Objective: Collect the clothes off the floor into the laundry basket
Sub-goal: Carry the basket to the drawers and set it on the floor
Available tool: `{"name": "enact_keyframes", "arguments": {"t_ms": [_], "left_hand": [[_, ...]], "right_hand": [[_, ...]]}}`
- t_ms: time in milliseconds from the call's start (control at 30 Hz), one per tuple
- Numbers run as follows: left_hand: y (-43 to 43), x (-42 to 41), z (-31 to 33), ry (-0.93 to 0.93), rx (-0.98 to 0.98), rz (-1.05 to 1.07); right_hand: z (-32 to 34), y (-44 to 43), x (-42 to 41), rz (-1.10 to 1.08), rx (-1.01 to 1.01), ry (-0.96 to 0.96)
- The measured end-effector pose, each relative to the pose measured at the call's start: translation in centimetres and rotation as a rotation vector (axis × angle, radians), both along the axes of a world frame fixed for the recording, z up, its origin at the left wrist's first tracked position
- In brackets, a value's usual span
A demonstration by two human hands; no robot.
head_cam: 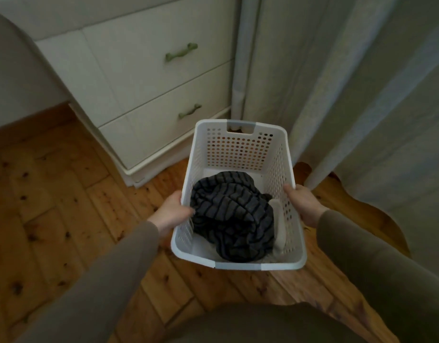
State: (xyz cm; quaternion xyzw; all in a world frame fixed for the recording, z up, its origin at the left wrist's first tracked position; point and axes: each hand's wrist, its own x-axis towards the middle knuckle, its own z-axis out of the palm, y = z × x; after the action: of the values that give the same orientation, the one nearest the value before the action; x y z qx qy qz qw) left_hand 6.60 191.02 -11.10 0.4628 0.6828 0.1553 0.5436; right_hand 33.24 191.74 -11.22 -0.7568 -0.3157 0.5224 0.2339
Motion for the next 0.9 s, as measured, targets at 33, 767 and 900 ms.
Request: {"name": "enact_keyframes", "arguments": {"t_ms": [33, 767, 900], "left_hand": [[-1.0, -0.4, 0.2, -0.044, -0.067, -0.013], [4.0, -7.6, 0.5, -0.031, 0.062, 0.532], [5.8, -8.6, -0.5, -0.105, 0.106, 0.685]], "right_hand": [[0.1, 0.0, -0.1, -0.006, -0.003, 0.011], [0.3, 1.2, -8.3, -0.124, 0.022, 0.334], [0.2, 2.0, -10.1, -0.148, 0.062, 0.473]]}}
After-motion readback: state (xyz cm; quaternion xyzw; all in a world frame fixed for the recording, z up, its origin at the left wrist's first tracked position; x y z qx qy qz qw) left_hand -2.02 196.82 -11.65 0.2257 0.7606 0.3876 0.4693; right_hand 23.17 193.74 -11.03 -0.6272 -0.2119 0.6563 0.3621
